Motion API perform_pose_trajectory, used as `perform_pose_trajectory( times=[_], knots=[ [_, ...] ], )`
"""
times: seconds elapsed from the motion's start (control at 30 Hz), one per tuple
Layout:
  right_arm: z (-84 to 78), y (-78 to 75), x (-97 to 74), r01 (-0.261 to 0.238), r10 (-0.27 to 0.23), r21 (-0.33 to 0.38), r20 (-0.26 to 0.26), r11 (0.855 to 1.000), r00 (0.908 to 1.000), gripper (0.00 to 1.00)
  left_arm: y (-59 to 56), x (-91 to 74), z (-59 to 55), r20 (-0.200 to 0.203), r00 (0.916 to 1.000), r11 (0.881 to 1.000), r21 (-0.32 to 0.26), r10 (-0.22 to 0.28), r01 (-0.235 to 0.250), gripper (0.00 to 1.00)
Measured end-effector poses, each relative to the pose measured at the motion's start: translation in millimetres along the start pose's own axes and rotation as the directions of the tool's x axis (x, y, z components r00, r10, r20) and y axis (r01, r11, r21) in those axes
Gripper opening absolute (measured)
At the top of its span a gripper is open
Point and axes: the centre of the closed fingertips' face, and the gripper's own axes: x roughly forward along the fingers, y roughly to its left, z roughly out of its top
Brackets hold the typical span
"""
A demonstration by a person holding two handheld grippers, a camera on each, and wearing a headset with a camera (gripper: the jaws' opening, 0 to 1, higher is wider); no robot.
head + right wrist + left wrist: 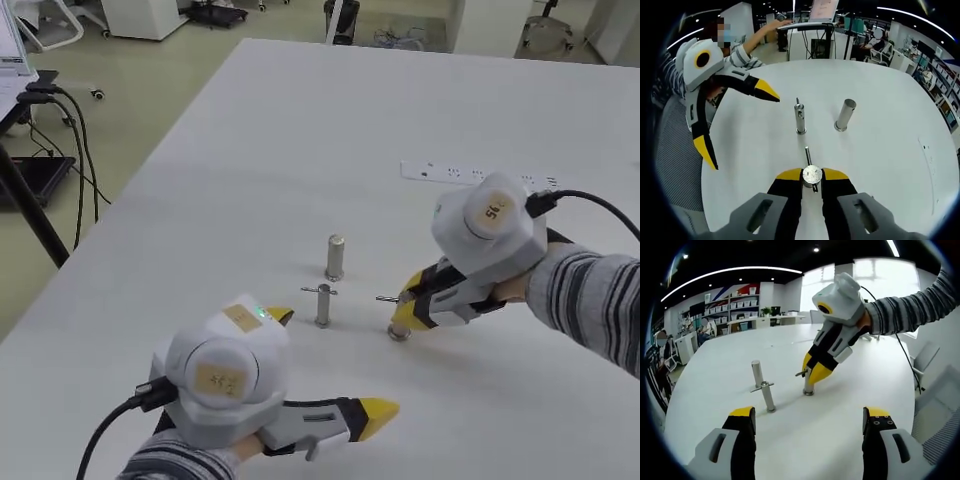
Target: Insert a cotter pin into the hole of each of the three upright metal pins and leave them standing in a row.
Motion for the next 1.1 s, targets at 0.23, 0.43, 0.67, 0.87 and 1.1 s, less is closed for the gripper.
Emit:
perform_pose_trajectory(
  times=[0.23, 0.43, 0.67, 0.87, 1.1],
  knots=[
    [-1.0, -2.3, 0.8, -0.011, 0.011, 0.003, 0.011, 1.000, 0.9999, 0.09, 0.4, 0.5, -0.9, -0.003, 1.0000, 1.000, 0.000, 0.002, -0.002, 0.87],
    [-1.4, -3.2, 0.8, -0.014, 0.015, -0.017, 0.020, 1.000, 0.9997, 0.09, 0.7, 0.7, -0.4, 0.000, 1.0000, 1.000, -0.002, 0.003, -0.003, 0.87],
    [-2.0, 0.6, 0.6, -0.014, 0.014, -0.022, 0.040, 1.000, 0.9991, 0.20, 0.9, 0.6, -1.2, -0.002, 1.0000, 1.000, -0.005, 0.003, -0.003, 0.90],
    [17.6, -0.7, -7.2, -0.007, 0.005, 0.025, 0.107, 1.000, 0.9942, 0.27, -1.2, -0.7, 1.1, 0.007, 1.0000, 1.000, 0.005, -0.007, 0.007, 0.99],
    [45.0, -16.4, -6.6, 0.007, -0.036, 0.139, 0.206, 0.990, 0.9778, 0.33, -2.5, -2.6, 4.5, 0.018, 0.9995, 1.000, 0.005, -0.026, 0.026, 0.99]
  ],
)
